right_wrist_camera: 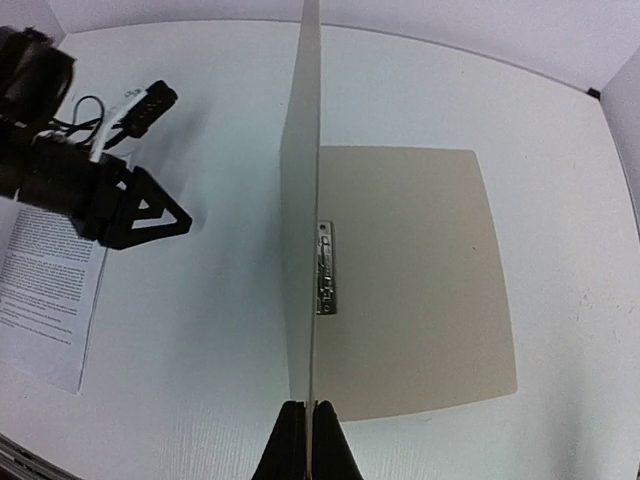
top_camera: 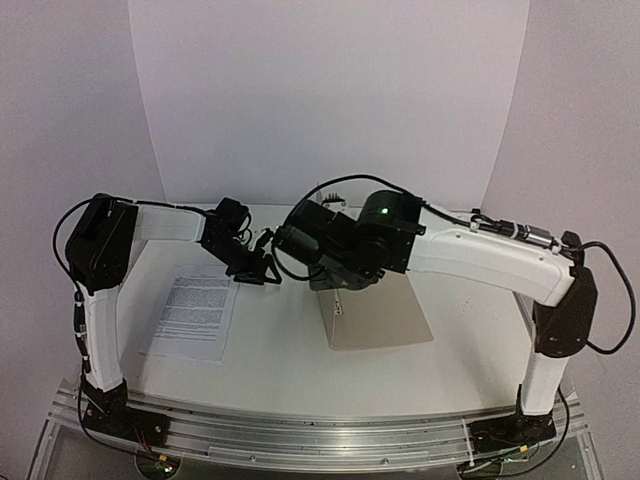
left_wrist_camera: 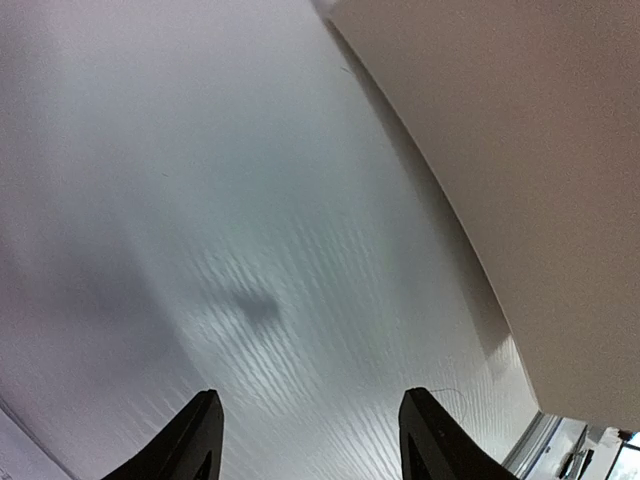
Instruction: Put the files into the folder
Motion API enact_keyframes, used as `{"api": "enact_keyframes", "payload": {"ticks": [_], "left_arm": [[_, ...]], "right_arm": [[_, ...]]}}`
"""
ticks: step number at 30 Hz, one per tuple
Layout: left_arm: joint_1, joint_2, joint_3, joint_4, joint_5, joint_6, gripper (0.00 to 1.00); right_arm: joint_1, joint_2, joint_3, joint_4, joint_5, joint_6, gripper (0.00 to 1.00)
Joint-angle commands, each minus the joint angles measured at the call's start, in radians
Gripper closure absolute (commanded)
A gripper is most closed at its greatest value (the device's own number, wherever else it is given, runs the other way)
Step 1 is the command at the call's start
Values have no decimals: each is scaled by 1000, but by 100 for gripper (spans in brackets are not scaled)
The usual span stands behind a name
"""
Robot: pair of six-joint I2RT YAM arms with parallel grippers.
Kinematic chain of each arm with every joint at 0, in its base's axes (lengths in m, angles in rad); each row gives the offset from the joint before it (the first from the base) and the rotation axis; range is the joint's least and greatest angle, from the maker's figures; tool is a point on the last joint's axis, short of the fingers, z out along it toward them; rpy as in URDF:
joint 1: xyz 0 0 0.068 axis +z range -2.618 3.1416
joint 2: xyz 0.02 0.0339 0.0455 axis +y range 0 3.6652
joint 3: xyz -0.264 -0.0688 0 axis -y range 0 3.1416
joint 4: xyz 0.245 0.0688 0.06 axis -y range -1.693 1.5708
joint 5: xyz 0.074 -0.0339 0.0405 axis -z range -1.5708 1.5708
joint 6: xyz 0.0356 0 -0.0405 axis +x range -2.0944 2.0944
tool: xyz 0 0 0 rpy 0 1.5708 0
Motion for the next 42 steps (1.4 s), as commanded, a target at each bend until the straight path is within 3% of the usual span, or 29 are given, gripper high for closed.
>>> {"api": "enact_keyframes", "payload": {"ticks": [1, 13, 19, 23, 27, 33, 37, 42], "left_arm": [[67, 88, 161, 0, 70, -25, 42], [71, 266, 332, 12, 113, -7, 46], [52, 299, 327, 50, 174, -57, 50], [27, 317, 313, 68, 246, -100, 51], [-32, 343, 339, 99, 309, -145, 51], [-82, 381, 400, 135, 359, -205, 50], [-45, 369, 420, 78, 330, -154, 46], [48, 328, 451, -57, 145, -21, 42]], "right_arm": [[96, 121, 180, -102, 170, -73, 100], [207, 226, 218, 145, 136, -355, 100], [254, 283, 262, 238, 118, -493, 98], [261, 256, 224, 268, 191, -535, 100], [260, 140, 85, 256, 322, -533, 100], [241, 39, -50, 254, 267, -600, 100], [229, 79, -62, 249, 236, -555, 100], [207, 230, -1, 122, 233, -373, 100]]}}
